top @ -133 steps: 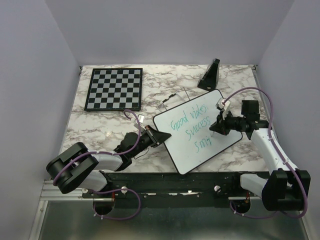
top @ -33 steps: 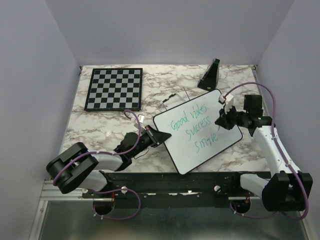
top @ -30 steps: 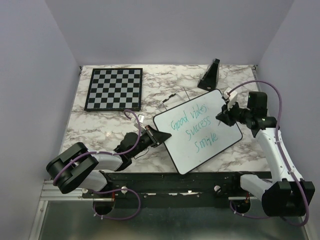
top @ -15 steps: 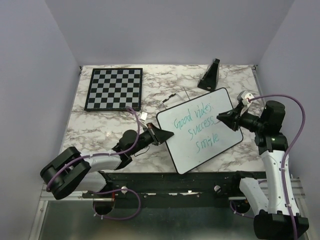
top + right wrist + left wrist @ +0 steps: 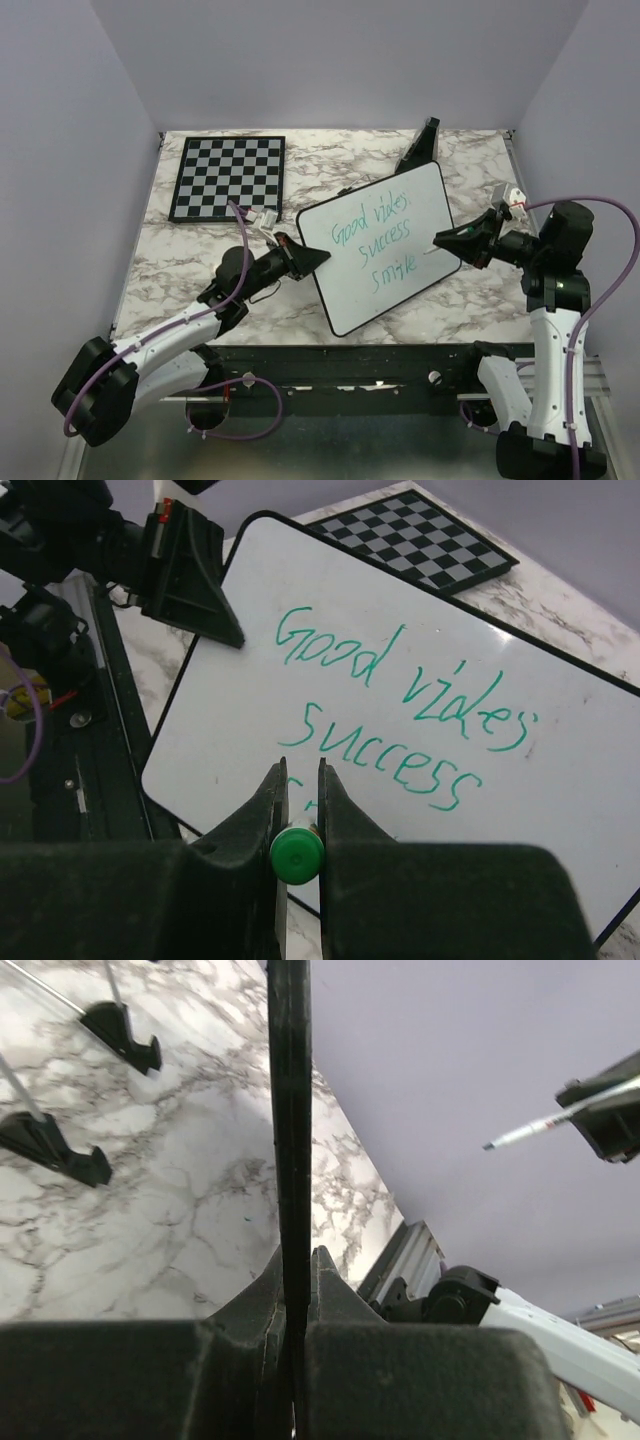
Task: Write a sentence on the whiteboard
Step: Put down the whiteboard on the whiteboard stand.
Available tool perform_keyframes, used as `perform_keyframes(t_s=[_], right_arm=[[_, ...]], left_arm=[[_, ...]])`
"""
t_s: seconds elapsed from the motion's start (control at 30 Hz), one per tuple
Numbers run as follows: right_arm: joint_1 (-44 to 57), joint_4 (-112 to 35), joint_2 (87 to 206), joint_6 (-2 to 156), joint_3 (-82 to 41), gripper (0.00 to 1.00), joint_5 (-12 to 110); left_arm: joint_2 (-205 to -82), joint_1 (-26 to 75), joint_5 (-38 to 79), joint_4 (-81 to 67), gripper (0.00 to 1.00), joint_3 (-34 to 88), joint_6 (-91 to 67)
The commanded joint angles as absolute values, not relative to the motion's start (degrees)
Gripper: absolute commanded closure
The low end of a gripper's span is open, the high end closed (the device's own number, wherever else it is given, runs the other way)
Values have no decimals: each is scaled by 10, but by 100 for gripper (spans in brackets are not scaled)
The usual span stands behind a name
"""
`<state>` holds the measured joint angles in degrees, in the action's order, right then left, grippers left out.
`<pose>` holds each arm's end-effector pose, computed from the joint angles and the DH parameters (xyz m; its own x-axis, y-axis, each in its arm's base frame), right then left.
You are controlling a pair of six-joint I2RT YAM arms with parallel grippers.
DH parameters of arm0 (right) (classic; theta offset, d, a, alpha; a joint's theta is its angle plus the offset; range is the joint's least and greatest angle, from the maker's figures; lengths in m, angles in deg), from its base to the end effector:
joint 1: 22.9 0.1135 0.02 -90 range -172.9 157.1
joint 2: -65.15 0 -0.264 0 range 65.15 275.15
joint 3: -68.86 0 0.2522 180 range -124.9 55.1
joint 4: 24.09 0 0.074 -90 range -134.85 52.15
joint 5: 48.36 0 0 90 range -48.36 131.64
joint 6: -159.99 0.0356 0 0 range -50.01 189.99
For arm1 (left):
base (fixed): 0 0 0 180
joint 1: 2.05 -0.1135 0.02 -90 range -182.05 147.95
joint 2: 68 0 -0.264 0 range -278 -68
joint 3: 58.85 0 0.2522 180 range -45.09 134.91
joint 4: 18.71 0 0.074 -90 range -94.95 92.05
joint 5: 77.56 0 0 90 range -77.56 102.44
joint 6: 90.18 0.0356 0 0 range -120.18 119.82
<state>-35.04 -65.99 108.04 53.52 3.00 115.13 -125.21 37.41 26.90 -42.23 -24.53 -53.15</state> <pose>0.1424 0.0043 0.3643 -0.0697 -0.0674 -0.9953 -0.8829 0.4687 0.0301 0.1625 -0.1453 0.2385 -0.6401 -0.4744 -0.6044 0.4935 0.3491 -0.7966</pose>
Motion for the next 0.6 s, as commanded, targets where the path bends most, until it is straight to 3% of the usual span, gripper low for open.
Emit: perform_keyframes(t_s=[0.0,0.57], right_arm=[[-363,-708,1072,536,0,99,1239],[-375,-727,1076,518,7,99,1313]], left_arm=[[-1201,343,295,-500,100,-203,-537],[-1178,226,413,-472,100,-120,-538]])
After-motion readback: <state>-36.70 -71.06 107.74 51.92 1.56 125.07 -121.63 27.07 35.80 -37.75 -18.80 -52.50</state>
